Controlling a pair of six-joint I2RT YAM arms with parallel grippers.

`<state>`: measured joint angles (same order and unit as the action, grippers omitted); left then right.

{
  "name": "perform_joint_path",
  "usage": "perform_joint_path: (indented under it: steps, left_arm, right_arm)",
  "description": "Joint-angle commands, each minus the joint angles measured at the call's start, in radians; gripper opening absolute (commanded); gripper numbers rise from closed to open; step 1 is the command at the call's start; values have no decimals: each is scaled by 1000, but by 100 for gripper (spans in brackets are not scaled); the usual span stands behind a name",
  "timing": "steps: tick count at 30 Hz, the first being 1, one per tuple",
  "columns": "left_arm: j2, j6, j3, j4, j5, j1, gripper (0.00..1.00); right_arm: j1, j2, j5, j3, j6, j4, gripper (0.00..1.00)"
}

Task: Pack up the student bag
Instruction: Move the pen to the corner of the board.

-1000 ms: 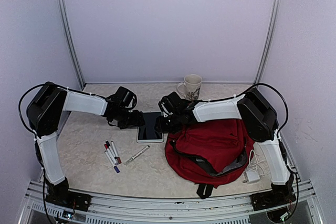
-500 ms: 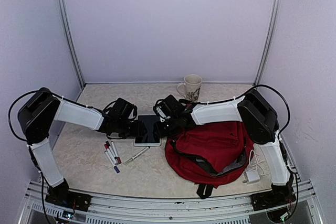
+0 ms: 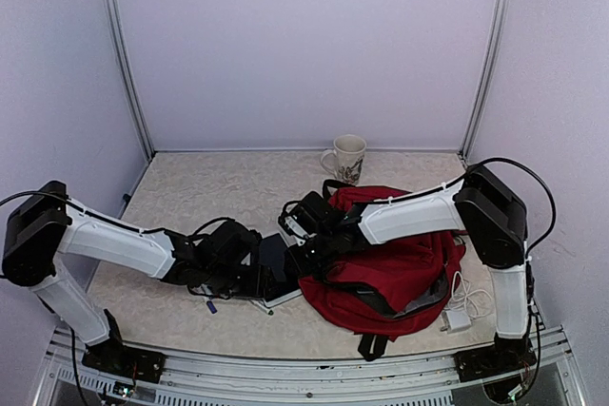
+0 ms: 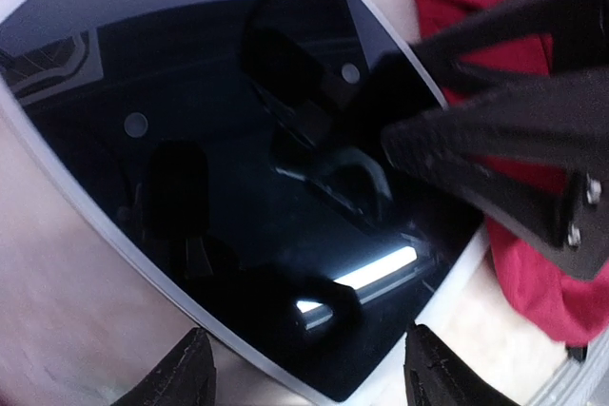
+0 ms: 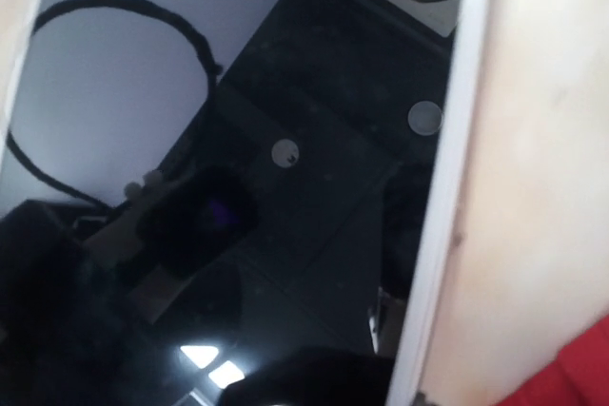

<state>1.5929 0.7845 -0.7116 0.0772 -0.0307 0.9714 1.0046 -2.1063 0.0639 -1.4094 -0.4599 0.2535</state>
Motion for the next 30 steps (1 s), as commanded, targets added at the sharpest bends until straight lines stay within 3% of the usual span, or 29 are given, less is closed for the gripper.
perform_joint_path:
  steps: [1,5,10,17,22,30]
  left_arm:
    - [5,94,45,109,161,101,66]
    - [-82,115,50,177,143,128,67]
    - [-178,38,-41,317,69,100,76]
    - [-171,-85,-84,334,37,-112,79]
    - [-86,-153,-129,272,40,-239,79]
    - [101,-238,-236,251,28,-259,76]
  right_arm:
    - [111,65,183,61,30,-3,42]
    - [124,116,202,114,23,-4,42]
    - [124,194,111,113,32,74,43]
    - [169,294,-35,123,26,163,46]
    - [223,325,28,206,-55,172,46]
    - [279,327,127,326,-172,110,44]
